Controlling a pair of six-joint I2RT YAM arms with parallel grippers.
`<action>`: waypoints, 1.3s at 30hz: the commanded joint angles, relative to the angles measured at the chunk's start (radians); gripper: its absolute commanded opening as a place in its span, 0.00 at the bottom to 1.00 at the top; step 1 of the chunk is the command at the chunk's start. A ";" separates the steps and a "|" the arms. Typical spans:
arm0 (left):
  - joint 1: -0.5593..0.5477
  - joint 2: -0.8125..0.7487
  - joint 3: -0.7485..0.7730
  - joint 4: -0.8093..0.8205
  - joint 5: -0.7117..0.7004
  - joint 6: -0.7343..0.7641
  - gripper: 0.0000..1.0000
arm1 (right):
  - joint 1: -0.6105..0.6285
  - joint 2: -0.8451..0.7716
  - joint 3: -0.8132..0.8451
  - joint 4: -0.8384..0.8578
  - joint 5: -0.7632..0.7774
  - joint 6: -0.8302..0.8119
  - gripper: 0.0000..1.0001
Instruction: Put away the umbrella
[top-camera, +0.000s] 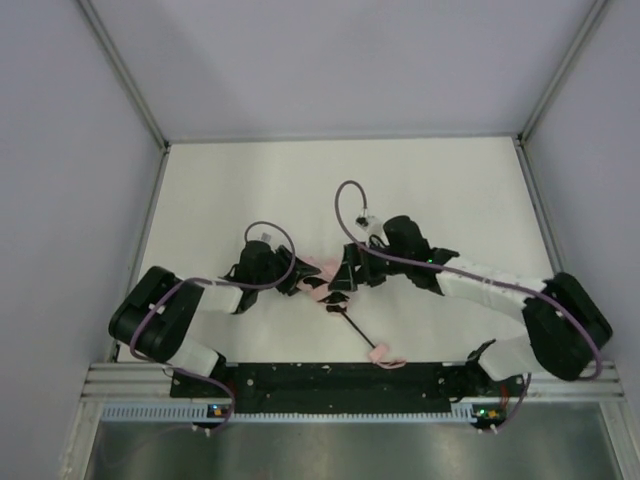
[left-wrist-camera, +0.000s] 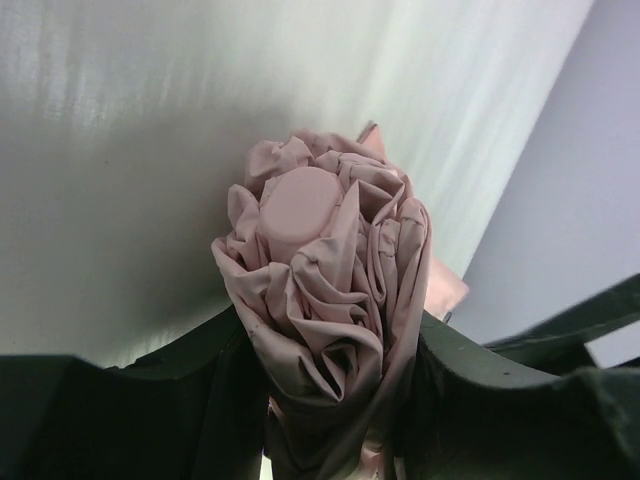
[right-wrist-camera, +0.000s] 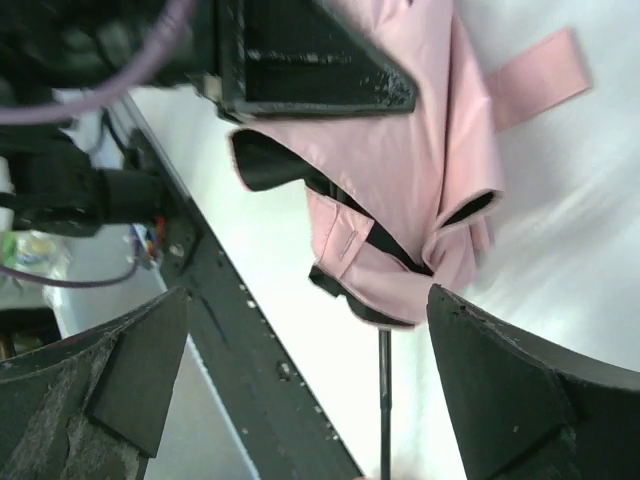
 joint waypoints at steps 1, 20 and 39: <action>0.013 -0.044 -0.025 0.343 0.058 0.033 0.00 | -0.130 -0.220 -0.006 -0.147 0.048 0.140 0.99; 0.014 -0.179 0.058 0.783 0.244 -0.213 0.00 | -0.416 -0.316 -0.450 0.515 -0.092 1.098 0.80; 0.013 -0.276 0.215 0.588 0.040 -0.388 0.00 | -0.012 -0.169 -0.383 0.749 0.192 1.583 0.73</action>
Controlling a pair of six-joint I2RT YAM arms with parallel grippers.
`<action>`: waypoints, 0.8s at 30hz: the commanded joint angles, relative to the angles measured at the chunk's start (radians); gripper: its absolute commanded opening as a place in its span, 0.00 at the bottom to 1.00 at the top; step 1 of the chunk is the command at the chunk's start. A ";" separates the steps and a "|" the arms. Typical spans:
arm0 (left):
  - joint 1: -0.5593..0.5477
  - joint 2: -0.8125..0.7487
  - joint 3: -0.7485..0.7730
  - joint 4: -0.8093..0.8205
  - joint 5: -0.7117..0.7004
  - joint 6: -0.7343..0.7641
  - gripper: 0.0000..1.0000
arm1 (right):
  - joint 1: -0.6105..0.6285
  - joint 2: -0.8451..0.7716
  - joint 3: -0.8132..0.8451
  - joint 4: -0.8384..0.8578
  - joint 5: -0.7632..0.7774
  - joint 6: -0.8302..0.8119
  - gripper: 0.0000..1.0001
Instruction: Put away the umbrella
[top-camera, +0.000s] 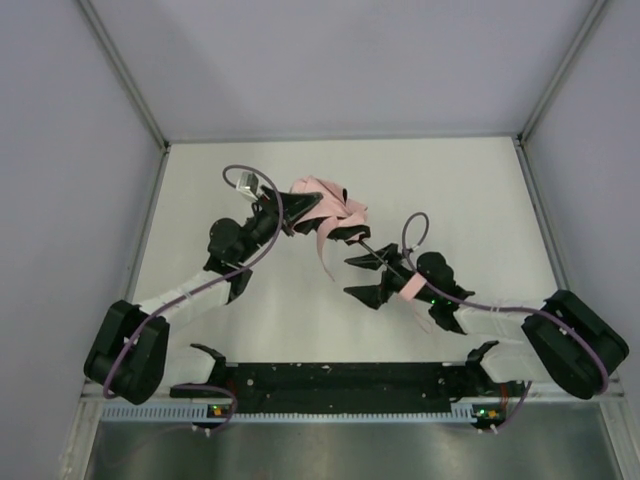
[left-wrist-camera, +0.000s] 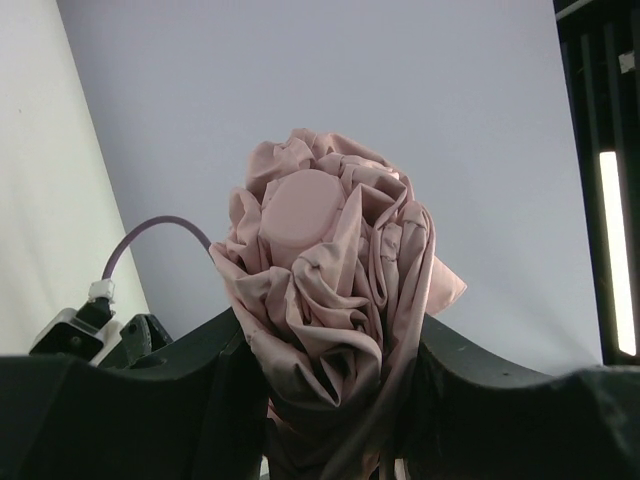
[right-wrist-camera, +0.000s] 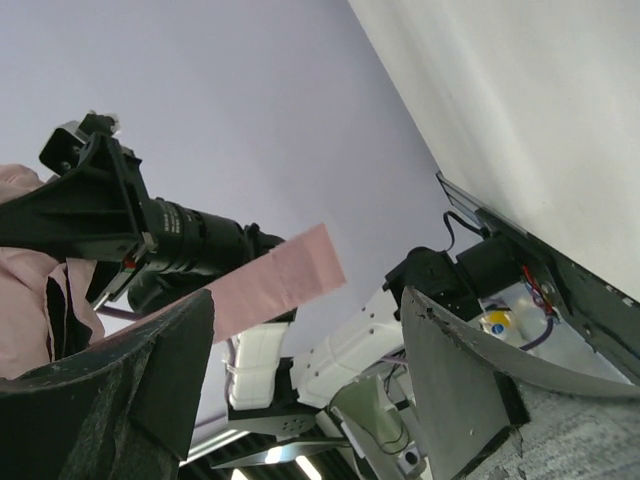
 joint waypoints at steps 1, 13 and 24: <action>0.002 -0.030 0.058 0.043 -0.060 -0.058 0.00 | 0.044 0.018 0.081 0.058 0.101 0.191 0.73; 0.001 -0.030 0.026 0.070 -0.096 -0.093 0.00 | 0.116 0.101 0.176 0.062 0.153 0.265 0.66; -0.006 -0.045 0.024 0.074 -0.097 -0.107 0.00 | 0.121 0.182 0.187 0.177 0.192 0.294 0.22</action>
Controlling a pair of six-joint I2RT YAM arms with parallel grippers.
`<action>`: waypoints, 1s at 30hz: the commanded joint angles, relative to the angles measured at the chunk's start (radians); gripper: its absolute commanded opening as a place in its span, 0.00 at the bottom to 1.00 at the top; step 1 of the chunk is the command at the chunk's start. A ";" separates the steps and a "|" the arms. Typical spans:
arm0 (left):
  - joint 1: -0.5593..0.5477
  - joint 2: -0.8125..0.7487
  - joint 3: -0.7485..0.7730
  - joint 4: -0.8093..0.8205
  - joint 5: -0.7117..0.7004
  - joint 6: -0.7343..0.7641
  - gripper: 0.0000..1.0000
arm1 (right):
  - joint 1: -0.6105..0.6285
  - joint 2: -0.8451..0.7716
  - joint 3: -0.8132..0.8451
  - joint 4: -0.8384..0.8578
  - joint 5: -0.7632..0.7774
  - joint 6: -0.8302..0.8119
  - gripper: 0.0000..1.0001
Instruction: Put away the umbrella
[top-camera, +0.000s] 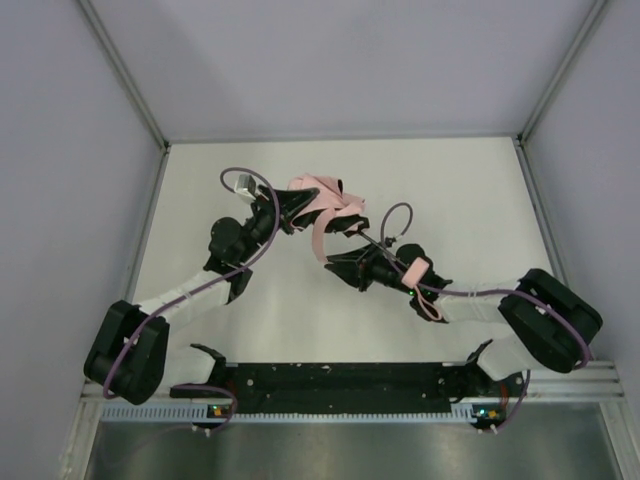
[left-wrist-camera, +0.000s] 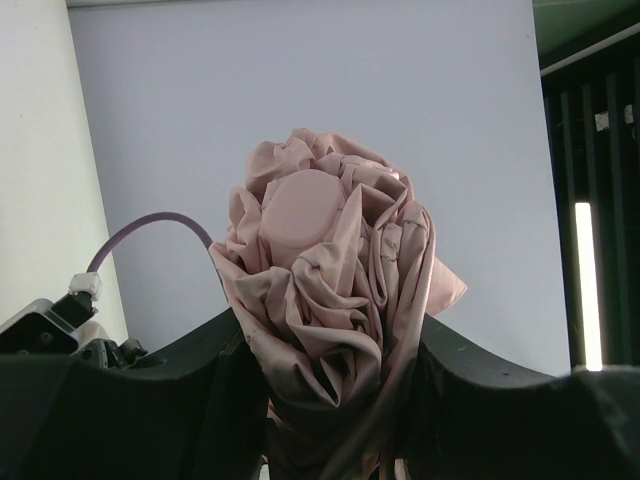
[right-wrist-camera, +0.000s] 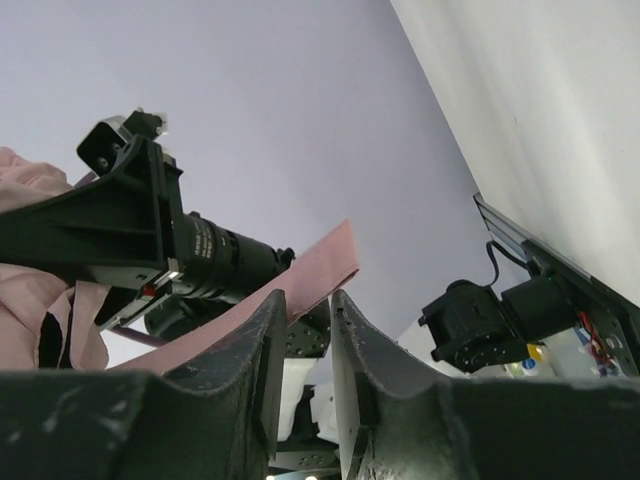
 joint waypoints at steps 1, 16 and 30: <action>-0.008 -0.050 0.014 0.112 -0.018 -0.032 0.00 | 0.013 0.016 0.024 0.113 0.053 0.266 0.20; -0.016 -0.079 -0.032 0.138 -0.018 -0.071 0.00 | 0.011 0.092 0.071 0.223 0.038 0.247 0.31; -0.016 -0.048 -0.032 0.221 0.020 -0.126 0.00 | 0.011 0.123 0.113 0.226 -0.001 0.217 0.36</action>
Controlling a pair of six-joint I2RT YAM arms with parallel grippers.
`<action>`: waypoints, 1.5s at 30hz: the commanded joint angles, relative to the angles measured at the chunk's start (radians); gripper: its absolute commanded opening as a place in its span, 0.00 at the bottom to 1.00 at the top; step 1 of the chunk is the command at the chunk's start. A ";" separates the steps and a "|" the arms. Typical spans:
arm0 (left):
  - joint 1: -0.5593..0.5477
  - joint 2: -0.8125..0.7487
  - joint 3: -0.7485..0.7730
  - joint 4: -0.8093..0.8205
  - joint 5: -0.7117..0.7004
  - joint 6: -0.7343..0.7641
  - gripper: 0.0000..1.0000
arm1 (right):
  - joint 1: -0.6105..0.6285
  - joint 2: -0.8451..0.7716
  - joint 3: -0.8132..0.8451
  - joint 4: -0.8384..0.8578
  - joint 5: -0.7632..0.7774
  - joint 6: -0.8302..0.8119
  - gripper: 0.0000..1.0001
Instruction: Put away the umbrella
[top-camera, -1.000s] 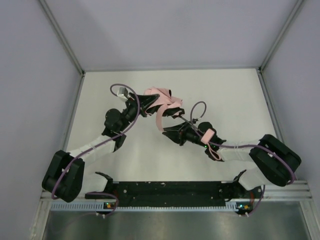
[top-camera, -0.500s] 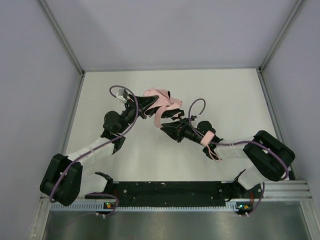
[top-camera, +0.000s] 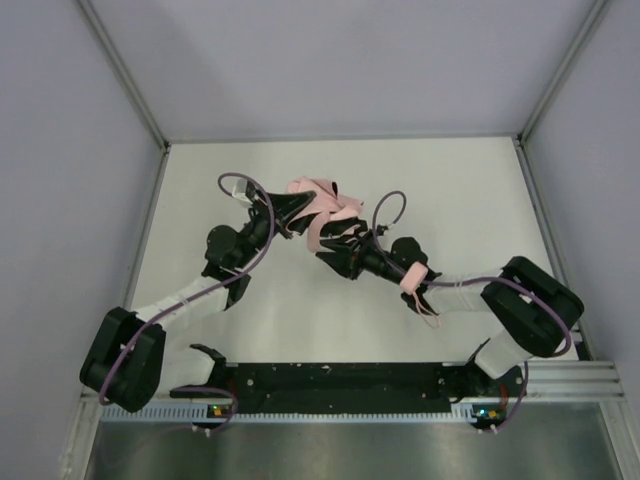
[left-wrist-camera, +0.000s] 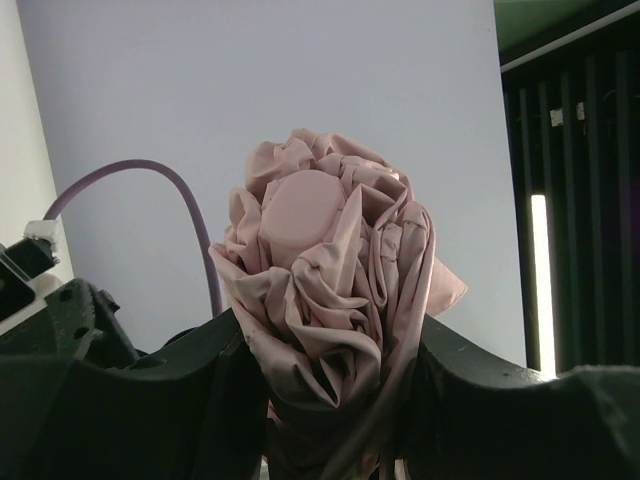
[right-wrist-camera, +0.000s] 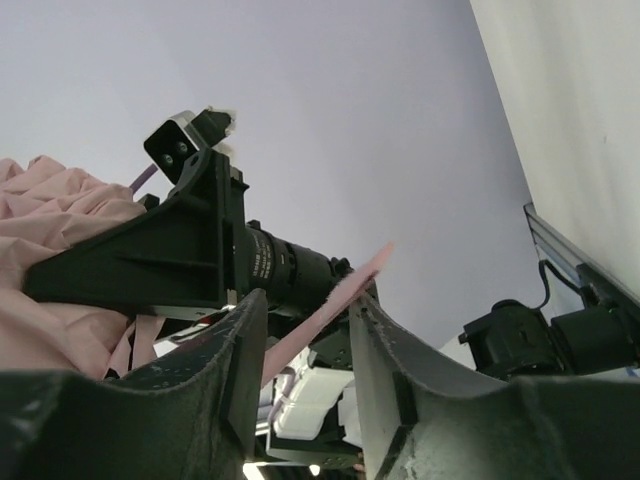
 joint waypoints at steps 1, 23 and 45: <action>-0.004 -0.008 0.010 0.171 0.020 -0.049 0.00 | 0.011 0.018 0.033 0.071 -0.005 0.208 0.25; -0.001 -0.135 0.028 -0.657 0.239 0.264 0.00 | -0.276 0.263 0.353 0.409 -0.354 -0.265 0.00; 0.007 0.018 0.136 -1.295 -0.169 0.408 0.00 | -0.298 0.160 0.194 0.613 -0.353 -0.395 0.00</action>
